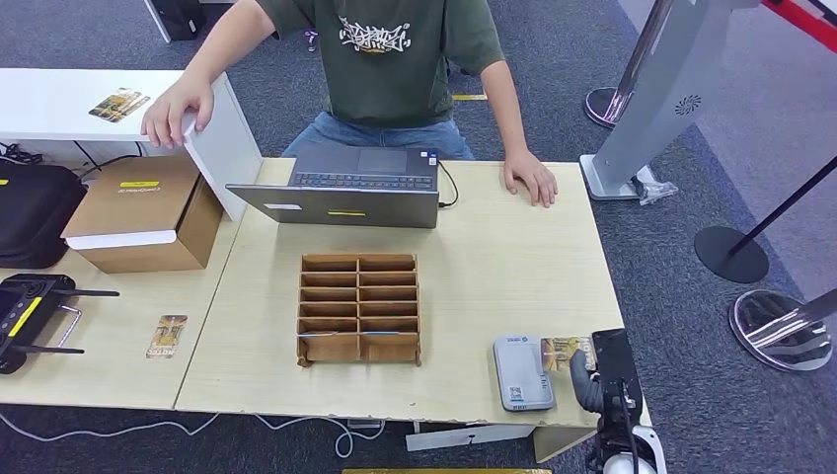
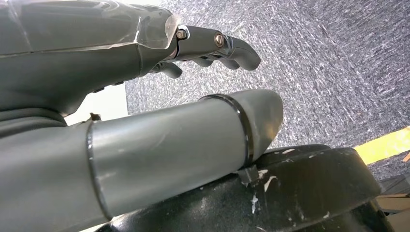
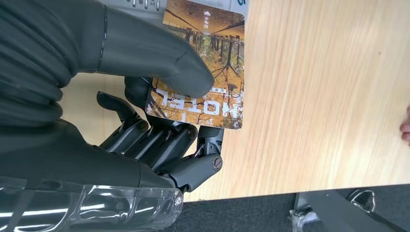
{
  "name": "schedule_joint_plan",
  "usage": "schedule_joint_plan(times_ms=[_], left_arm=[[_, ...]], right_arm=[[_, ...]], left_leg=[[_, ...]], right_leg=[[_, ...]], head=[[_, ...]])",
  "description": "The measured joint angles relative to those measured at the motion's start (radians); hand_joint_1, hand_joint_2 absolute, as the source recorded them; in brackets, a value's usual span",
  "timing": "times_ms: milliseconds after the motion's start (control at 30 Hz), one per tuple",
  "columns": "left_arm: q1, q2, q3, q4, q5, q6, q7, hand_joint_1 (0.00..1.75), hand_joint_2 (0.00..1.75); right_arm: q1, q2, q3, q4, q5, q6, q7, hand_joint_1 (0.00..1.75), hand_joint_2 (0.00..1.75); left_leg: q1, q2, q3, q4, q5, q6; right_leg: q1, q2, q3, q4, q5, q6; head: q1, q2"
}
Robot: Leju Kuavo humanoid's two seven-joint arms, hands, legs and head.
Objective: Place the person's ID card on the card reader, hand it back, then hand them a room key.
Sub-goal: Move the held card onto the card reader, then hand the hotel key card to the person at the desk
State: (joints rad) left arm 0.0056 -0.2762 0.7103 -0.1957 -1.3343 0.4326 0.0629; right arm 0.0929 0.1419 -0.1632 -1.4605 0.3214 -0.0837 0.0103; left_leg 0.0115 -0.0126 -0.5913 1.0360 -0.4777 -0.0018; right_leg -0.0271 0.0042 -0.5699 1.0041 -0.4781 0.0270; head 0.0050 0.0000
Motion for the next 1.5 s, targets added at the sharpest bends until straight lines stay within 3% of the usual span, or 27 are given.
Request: schedule_joint_plan(times_ms=[600,1033,1500], left_arm=[[0.000,0.000,0.000,0.000,-0.007,0.005,0.004,0.00,0.00],[0.000,0.000,0.000,0.000,-0.031,-0.001,0.022,0.00,0.00],[0.000,0.000,0.000,-0.001,-0.047,0.003,0.036,0.00,0.00]], right_arm=[[-0.020,0.008,0.017,0.080,0.076,-0.038,0.044,1.75,1.75],[-0.063,-0.003,0.017,0.135,0.197,0.044,0.131,1.71,1.75],[-0.082,-0.006,0.015,0.156,0.198,0.060,0.111,1.75,1.75]], left_leg=[[0.000,0.000,0.000,0.000,0.000,0.000],[0.000,0.001,0.006,0.000,-0.002,0.000],[0.000,0.002,0.010,0.000,-0.002,0.000]], right_leg=[[0.000,0.000,0.000,0.000,0.000,0.000],[0.000,0.002,0.003,0.000,0.000,0.000],[0.000,0.002,0.006,-0.001,0.000,0.000]], head=[[0.000,0.000],[0.000,0.000],[0.000,0.000]])
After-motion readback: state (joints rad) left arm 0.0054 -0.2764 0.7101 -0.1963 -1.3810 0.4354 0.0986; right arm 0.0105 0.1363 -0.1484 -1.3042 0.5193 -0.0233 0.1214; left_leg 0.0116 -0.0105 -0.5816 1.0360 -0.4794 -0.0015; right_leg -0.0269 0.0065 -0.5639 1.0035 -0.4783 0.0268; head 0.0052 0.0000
